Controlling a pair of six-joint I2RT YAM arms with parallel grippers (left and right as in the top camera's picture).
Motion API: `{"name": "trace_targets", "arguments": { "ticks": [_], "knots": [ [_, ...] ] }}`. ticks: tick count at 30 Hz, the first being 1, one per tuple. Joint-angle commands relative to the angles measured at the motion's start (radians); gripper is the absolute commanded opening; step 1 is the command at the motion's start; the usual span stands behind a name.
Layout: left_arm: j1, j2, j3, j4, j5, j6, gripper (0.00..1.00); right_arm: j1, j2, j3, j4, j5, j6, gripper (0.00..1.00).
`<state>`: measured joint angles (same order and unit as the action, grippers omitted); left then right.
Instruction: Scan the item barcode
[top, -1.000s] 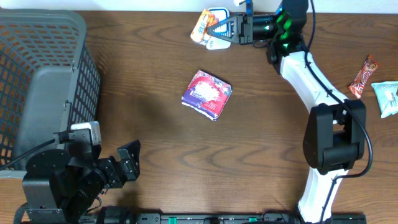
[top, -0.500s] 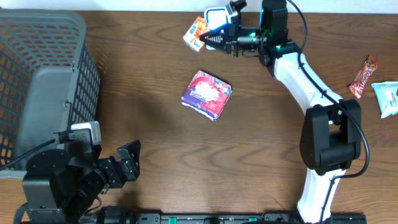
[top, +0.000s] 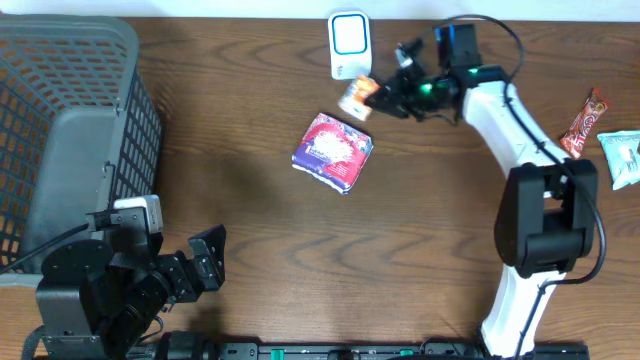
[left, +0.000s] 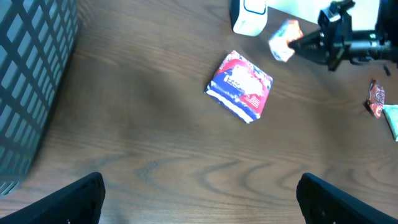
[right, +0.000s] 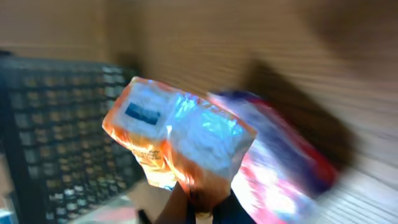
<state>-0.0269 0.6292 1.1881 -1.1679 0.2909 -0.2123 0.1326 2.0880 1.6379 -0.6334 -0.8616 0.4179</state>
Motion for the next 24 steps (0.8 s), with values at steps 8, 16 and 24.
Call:
{"name": "trace_targets", "arguments": {
  "ticks": [8, 16, 24],
  "knots": [
    [0.004, 0.0, 0.014, 0.001, 0.014, 0.002, 0.98, -0.02, 0.006, 0.0, -0.179, 0.077, -0.463, 0.01],
    [0.004, 0.0, 0.014, 0.001, 0.014, 0.002, 0.98, -0.077, 0.006, 0.0, -0.114, -0.305, -0.558, 0.01],
    [0.004, 0.0, 0.014, 0.001, 0.014, 0.002, 0.98, -0.091, 0.006, 0.0, -0.131, -0.251, -0.487, 0.01]
  ]
}}
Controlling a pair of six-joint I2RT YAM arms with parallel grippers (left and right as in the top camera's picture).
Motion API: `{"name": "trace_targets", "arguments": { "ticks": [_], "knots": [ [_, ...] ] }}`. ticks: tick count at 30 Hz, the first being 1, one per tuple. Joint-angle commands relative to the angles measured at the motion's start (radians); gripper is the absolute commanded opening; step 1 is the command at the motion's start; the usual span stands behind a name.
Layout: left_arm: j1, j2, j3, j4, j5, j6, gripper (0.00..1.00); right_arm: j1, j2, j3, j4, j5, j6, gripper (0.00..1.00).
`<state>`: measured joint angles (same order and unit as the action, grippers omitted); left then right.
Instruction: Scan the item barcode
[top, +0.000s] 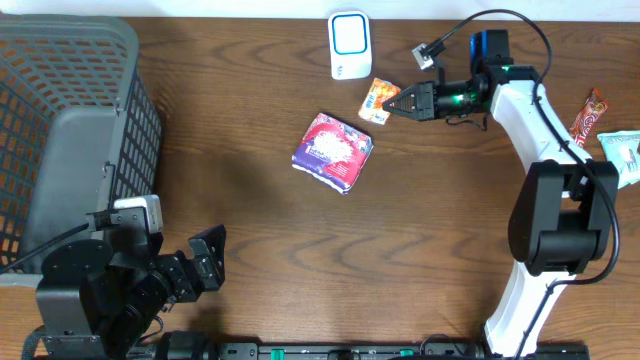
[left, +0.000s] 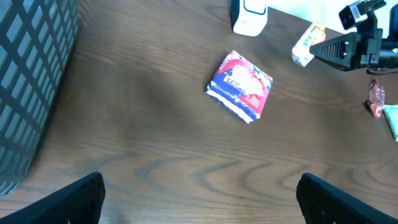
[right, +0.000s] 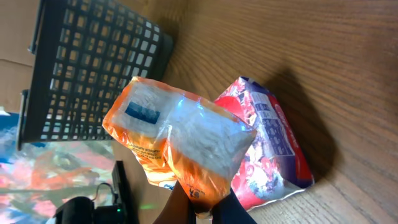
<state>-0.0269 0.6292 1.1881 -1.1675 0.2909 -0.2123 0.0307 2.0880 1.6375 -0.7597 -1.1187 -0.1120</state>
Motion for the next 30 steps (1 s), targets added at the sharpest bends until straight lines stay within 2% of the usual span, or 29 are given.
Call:
{"name": "trace_targets", "arguments": {
  "ticks": [1, 7, 13, 21, 26, 30],
  "knots": [
    [0.004, 0.0, 0.014, 0.0, 0.014, 0.002, 0.98, 0.018, 0.006, 0.0, -0.006, 0.079, 0.091, 0.01],
    [0.004, 0.0, 0.014, 0.0, 0.014, 0.002, 0.98, 0.112, 0.002, 0.036, -0.035, 0.581, 0.299, 0.01],
    [0.004, 0.0, 0.014, 0.0, 0.014, 0.002, 0.98, 0.177, 0.003, 0.204, -0.096, 0.84, 0.431, 0.01],
    [0.004, 0.0, 0.014, 0.0, 0.014, 0.002, 0.98, 0.24, 0.003, 0.319, -0.2, 1.163, 0.424, 0.01],
    [0.004, 0.0, 0.014, 0.0, 0.014, 0.002, 0.98, 0.264, 0.007, 0.319, -0.167, 1.397, 0.386, 0.02],
    [0.004, 0.0, 0.014, 0.0, 0.014, 0.002, 0.98, 0.293, 0.007, 0.319, -0.079, 1.508, 0.332, 0.01]
  ]
}}
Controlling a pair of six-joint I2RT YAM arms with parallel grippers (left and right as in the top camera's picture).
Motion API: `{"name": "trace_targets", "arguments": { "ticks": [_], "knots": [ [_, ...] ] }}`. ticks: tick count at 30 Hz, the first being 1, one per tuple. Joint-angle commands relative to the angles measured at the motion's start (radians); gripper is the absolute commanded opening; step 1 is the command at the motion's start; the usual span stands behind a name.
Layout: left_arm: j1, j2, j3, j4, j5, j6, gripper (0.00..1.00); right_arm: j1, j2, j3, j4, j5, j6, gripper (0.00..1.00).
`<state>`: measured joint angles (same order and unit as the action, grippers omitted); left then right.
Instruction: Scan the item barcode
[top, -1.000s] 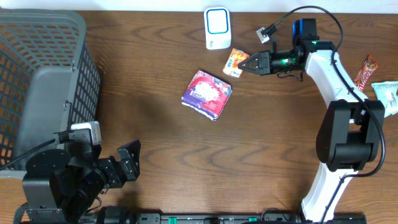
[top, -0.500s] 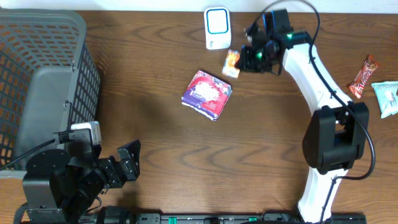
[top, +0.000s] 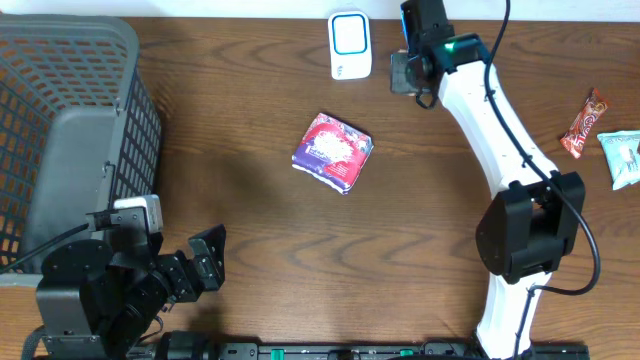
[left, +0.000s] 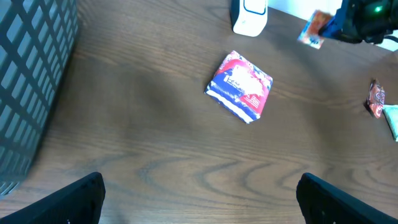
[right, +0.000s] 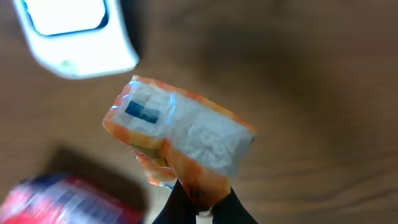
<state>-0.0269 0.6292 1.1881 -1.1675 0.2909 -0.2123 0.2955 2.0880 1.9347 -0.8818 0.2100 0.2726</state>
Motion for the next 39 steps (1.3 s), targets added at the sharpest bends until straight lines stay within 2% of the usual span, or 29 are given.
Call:
{"name": "trace_targets", "arguments": {
  "ticks": [1, 7, 13, 18, 24, 39],
  "knots": [
    [0.004, 0.0, 0.014, 0.0, 0.014, 0.002, 0.98, 0.035, 0.007, 0.021, 0.08, 0.184, -0.074, 0.01],
    [0.004, 0.0, 0.014, 0.0, 0.014, 0.002, 0.98, 0.046, 0.009, 0.021, 0.313, 0.096, -0.114, 0.01],
    [0.004, 0.0, 0.014, 0.0, 0.014, 0.002, 0.98, 0.047, 0.039, 0.021, 0.447, -0.003, -0.159, 0.01],
    [0.004, 0.0, 0.014, 0.0, 0.014, 0.002, 0.98, 0.047, 0.066, 0.02, 0.469, -0.007, -0.234, 0.01],
    [0.004, 0.0, 0.014, 0.0, 0.014, 0.002, 0.98, 0.047, 0.074, 0.018, 0.505, -0.114, -0.237, 0.01],
    [0.004, 0.0, 0.014, 0.0, 0.014, 0.002, 0.98, 0.052, 0.145, 0.008, 0.538, -0.148, -0.231, 0.01]
  ]
}}
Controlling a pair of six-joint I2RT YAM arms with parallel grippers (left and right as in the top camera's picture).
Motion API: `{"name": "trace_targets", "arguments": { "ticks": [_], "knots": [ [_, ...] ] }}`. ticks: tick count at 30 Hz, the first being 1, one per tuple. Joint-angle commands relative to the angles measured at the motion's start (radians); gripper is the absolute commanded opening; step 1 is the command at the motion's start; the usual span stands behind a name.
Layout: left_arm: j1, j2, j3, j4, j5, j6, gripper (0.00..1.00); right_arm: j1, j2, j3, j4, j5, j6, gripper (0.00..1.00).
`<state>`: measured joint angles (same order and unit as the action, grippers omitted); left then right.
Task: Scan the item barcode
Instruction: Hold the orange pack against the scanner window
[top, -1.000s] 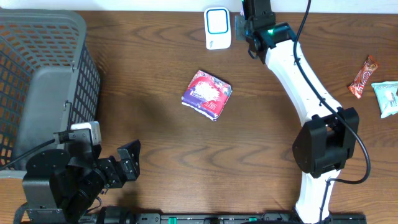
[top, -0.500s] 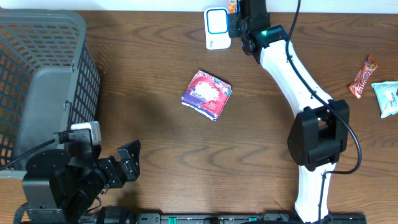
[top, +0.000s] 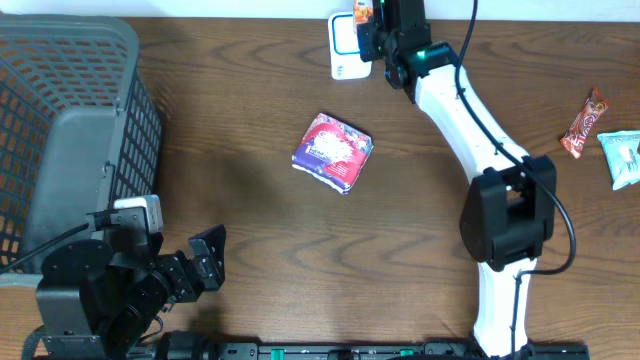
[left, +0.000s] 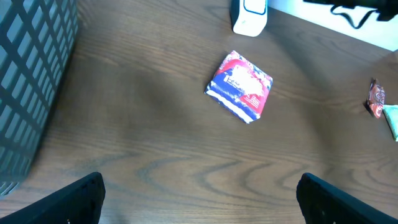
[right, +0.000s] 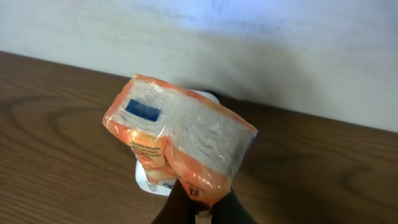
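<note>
My right gripper (right: 198, 208) is shut on the bottom edge of an orange and clear snack packet (right: 177, 142). The packet hangs right in front of the white barcode scanner (right: 152, 180), which it mostly hides in the right wrist view. From overhead the scanner (top: 345, 45) stands at the table's far edge, with the right gripper (top: 372, 28) just to its right and a sliver of the orange packet (top: 362, 14) showing. My left gripper (left: 199, 199) is open low over bare wood near the front.
A red and blue packet (top: 333, 150) lies mid-table. The grey mesh basket (top: 70, 120) fills the left side. A brown candy bar (top: 584, 122) and a pale green packet (top: 622, 155) lie at the right edge. A white wall (right: 249, 43) backs the table.
My right gripper has moved left with the orange packet, from a spot right of the scanner to directly beside and in front of it. It now faces the wall. The left arm is unchanged.
The right gripper held the orange packet just right of the scanner, above the red packet. Then it was farther right, with the packet tilted toward the basket. Later it stood near the far edge, right of the scanner, and now holds the packet at the scanner.
</note>
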<state>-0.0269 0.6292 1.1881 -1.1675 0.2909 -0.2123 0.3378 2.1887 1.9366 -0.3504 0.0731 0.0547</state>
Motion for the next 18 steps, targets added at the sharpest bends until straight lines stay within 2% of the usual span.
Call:
{"name": "trace_targets", "arguments": {
  "ticks": [1, 9, 18],
  "knots": [
    [0.004, 0.0, 0.014, 0.0, 0.014, 0.002, 0.98, 0.01, 0.051, 0.006, 0.012, -0.005, -0.027, 0.01],
    [0.004, 0.0, 0.014, 0.0, 0.014, 0.002, 0.98, 0.012, 0.07, 0.006, 0.015, 0.087, -0.065, 0.01],
    [0.004, 0.0, 0.014, 0.0, 0.014, 0.002, 0.98, 0.027, 0.069, 0.006, -0.01, 0.082, -0.109, 0.01]
  ]
}}
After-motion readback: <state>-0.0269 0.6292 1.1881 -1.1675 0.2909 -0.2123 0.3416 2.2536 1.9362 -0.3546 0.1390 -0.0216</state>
